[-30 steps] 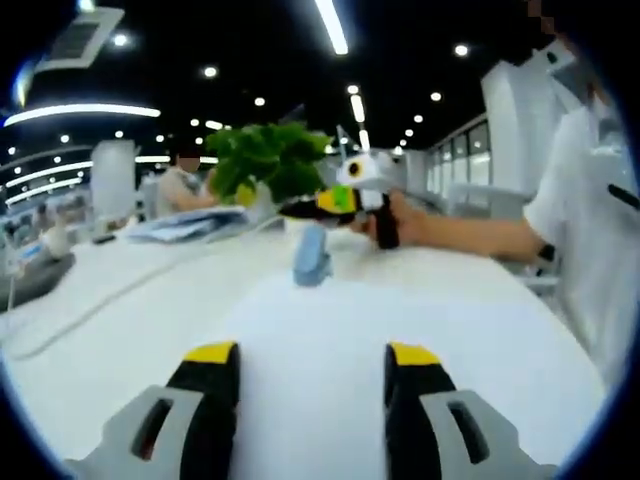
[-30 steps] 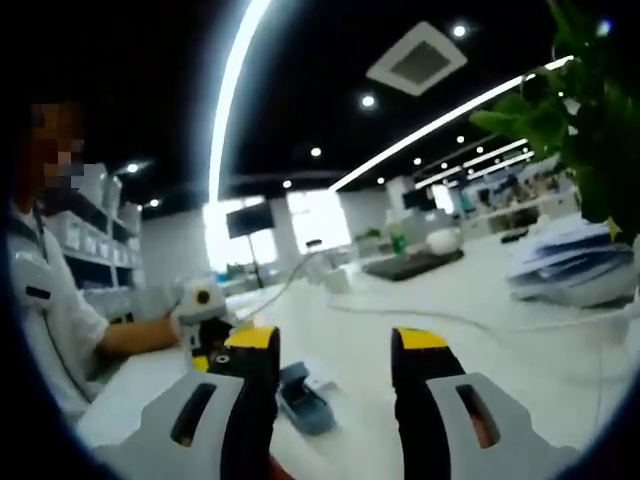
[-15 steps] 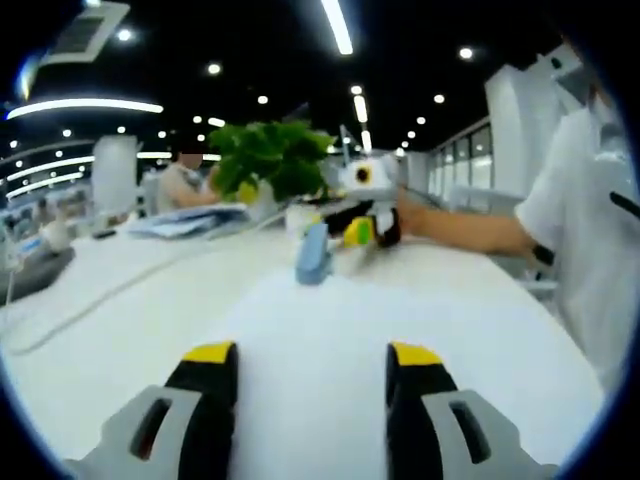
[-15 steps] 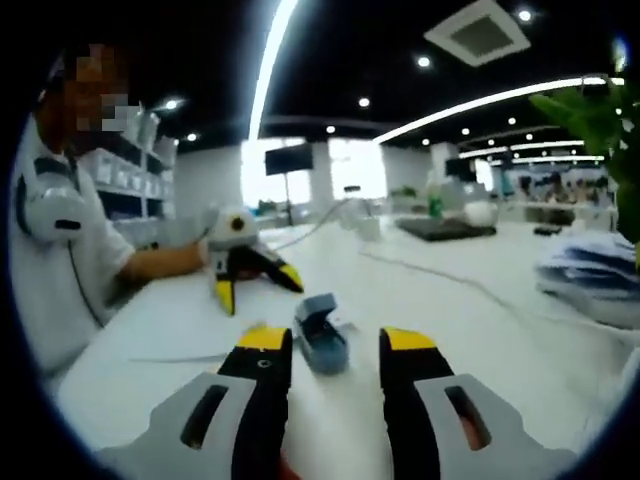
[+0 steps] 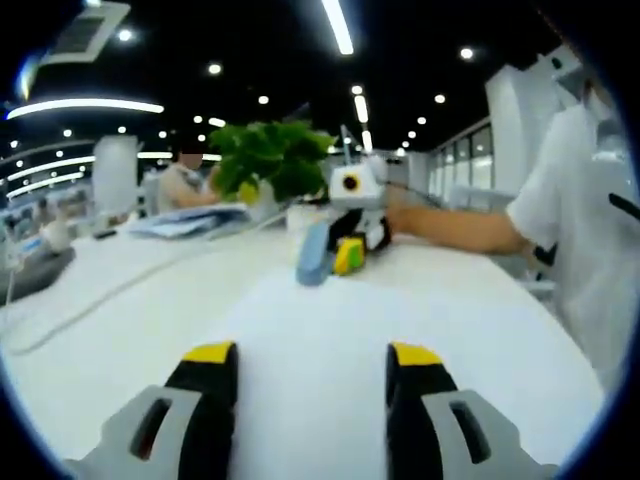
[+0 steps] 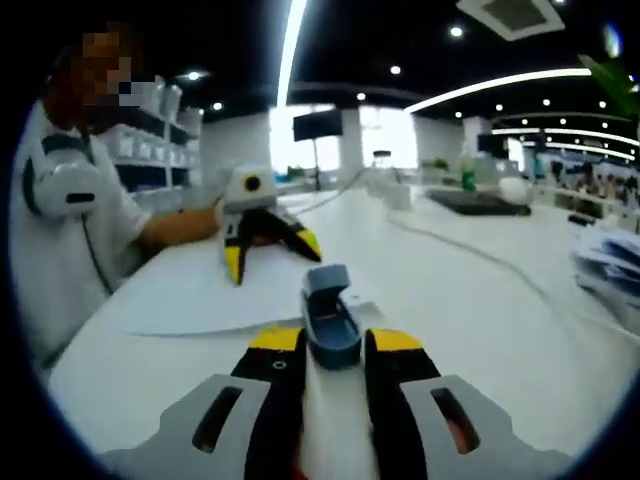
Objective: Pick up the paper insert the paper into the punch align the paper edges press the punch to punch holes
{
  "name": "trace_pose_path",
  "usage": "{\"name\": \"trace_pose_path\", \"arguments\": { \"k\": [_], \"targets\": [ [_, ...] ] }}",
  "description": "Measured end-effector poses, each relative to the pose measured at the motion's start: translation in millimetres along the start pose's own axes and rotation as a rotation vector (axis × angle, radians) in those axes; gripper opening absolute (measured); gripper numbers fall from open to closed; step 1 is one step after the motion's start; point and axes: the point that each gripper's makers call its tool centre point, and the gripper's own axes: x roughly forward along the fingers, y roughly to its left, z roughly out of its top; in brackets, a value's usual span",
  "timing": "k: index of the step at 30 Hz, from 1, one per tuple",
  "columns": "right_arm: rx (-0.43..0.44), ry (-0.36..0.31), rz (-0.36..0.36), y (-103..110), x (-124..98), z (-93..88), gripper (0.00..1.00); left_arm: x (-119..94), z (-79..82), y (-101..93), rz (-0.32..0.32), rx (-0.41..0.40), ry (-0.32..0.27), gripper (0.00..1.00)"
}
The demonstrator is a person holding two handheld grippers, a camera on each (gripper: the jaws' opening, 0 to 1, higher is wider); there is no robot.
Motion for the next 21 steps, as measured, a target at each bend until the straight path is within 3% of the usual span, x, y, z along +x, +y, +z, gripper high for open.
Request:
{"name": "trace_pose_path", "arguments": {
  "k": [21],
  "targets": [
    [-0.07, -0.008, 0.064, 20, 0, 0.8, 0.22, 0, -1.2, -6.5, 0.002, -0.001, 0.003, 0.6]
  ]
}}
